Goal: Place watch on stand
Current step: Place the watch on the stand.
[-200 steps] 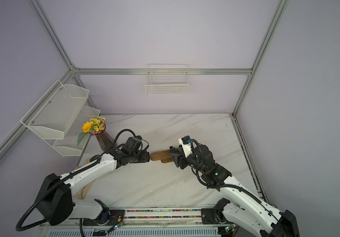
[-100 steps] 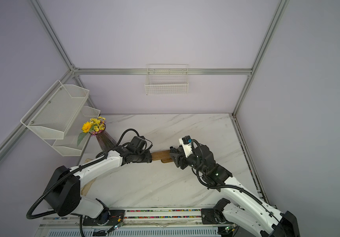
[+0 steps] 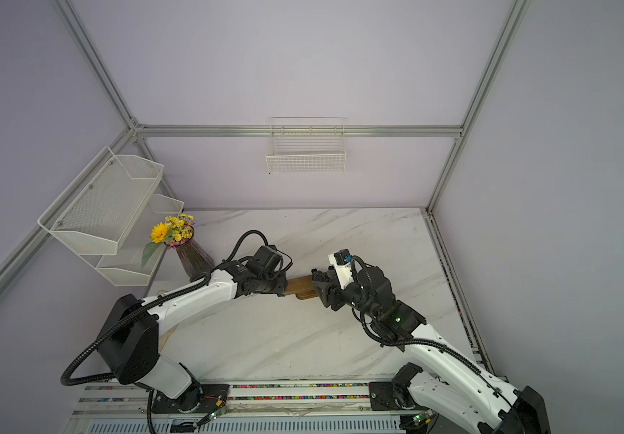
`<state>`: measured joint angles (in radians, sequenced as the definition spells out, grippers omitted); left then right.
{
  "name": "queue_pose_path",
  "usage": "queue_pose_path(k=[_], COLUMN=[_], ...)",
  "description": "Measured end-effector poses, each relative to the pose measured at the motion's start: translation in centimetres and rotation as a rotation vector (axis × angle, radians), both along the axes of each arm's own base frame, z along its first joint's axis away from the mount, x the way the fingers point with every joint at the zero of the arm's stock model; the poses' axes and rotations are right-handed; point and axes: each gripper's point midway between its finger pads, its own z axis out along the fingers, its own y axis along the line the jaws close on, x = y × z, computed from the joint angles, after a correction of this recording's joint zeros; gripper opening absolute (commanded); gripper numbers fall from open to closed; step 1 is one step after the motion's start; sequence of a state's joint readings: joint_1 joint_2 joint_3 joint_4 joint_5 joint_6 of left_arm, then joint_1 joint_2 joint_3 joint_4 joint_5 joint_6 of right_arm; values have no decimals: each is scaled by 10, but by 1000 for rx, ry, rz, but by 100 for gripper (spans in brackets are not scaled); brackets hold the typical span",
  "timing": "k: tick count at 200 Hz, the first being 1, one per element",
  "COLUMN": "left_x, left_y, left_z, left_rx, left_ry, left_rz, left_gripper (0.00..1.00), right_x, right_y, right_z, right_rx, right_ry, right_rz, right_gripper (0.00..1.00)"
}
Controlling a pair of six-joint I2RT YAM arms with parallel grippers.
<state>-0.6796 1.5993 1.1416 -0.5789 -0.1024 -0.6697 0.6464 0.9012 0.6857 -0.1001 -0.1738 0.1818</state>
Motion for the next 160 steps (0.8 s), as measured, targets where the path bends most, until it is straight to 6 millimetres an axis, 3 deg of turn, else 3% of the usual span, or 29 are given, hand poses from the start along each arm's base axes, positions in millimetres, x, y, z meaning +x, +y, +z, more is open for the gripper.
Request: queue_pose_path(k=[96,136,160], left_x=[-2,0,2], left_y=[-13,-13,-15], left_z=[-1,1,3], left_rx=[85,114,122], left_ry=[-5,-15,-22], left_rz=[-4,2,3], left_gripper=[33,34,36], right_x=[4,30,53], right_y=[-2,-17,-49], right_z=[-2,-36,-53], right_rx=[-4,-44,-40], right_ry=[6,115,186], right_rz=[-24,-201,-344], right_gripper=[66,69,71])
